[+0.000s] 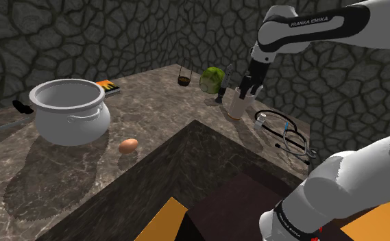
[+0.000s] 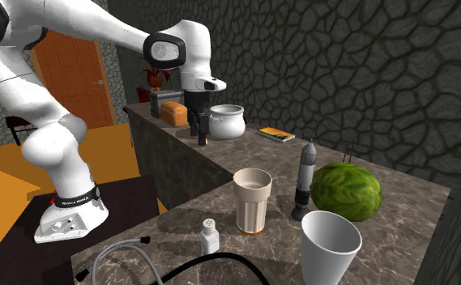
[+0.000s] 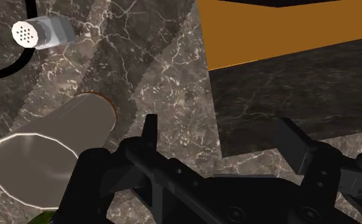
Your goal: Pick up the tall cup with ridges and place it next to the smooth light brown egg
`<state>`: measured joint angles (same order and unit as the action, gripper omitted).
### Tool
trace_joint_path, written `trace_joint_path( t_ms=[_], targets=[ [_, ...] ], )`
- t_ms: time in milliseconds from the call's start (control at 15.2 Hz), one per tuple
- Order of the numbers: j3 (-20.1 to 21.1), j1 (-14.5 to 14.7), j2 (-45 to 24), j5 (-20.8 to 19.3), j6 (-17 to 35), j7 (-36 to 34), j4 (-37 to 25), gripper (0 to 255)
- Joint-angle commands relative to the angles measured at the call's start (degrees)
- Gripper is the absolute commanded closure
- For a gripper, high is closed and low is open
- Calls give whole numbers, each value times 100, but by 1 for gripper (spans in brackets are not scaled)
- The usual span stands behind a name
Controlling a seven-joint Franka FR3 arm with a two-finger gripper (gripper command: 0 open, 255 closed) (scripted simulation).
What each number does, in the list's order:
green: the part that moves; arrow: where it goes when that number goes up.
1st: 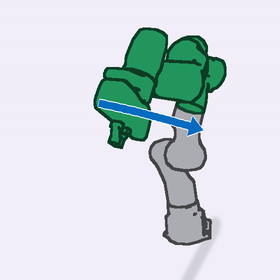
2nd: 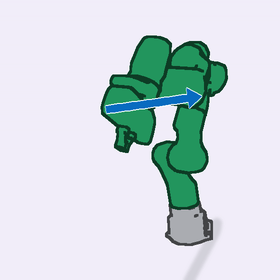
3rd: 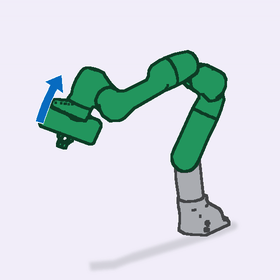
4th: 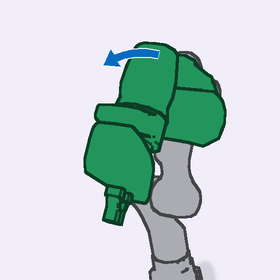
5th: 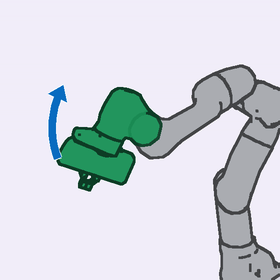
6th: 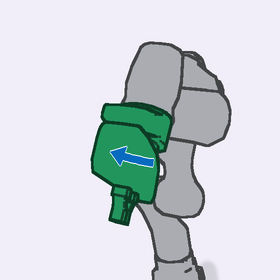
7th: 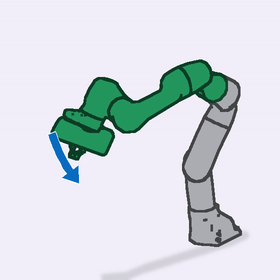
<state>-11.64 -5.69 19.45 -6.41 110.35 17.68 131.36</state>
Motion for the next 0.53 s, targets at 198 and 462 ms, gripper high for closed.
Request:
trace_joint_path(
  t_ms=[198, 462],
  targets=[
    [-252, -92, -995, -116, 486, 462, -609, 0],
    [-406, -180, -1798, -113, 781, 820, -1198, 0]
  ],
)
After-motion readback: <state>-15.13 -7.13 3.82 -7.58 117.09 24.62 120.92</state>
